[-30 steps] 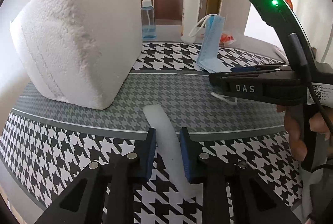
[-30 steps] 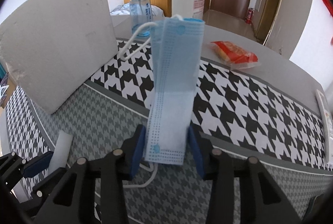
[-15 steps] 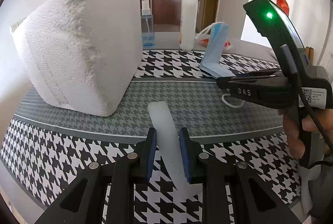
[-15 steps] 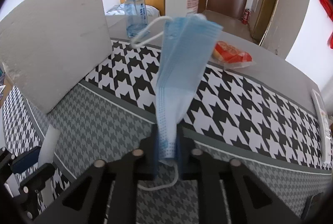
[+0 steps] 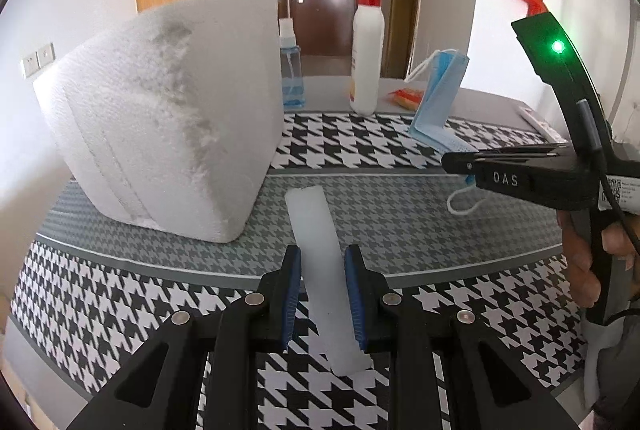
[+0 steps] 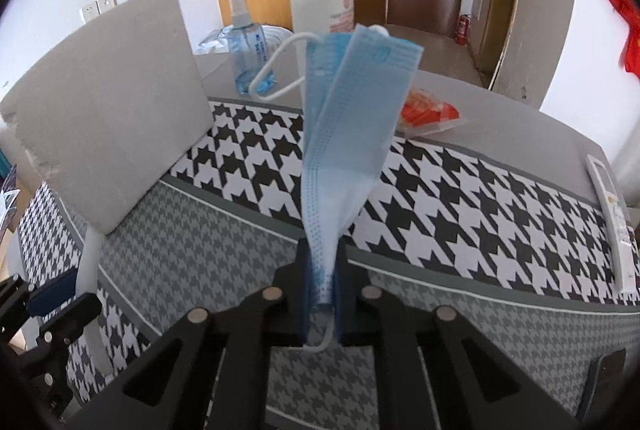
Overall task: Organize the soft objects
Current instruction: 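Lift the strip and blue mask off the table with both grippers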
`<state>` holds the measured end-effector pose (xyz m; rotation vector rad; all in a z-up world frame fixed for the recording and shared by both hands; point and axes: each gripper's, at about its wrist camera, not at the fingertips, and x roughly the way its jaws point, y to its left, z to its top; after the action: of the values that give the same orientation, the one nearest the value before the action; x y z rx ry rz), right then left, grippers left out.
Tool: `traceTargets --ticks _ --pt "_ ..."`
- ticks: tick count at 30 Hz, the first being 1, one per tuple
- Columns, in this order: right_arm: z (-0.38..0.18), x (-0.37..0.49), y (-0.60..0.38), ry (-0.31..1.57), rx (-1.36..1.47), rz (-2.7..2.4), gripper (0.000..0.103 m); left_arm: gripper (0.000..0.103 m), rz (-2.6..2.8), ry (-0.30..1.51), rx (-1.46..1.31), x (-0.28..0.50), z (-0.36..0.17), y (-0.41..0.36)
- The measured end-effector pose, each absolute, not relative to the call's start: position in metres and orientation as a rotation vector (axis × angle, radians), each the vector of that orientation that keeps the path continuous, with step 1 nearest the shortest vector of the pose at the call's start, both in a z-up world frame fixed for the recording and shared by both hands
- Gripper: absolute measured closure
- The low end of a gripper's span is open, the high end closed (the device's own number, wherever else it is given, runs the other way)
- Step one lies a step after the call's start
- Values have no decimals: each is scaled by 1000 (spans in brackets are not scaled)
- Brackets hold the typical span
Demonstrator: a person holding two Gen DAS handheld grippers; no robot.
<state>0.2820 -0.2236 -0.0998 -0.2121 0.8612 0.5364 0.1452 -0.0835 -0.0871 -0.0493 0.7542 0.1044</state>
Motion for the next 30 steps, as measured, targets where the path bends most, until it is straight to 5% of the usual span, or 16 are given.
traceTargets --ticks 30 --pt "-56 216 -249 767 -164 516 91 79 66 690 -12 140 -60 -81"
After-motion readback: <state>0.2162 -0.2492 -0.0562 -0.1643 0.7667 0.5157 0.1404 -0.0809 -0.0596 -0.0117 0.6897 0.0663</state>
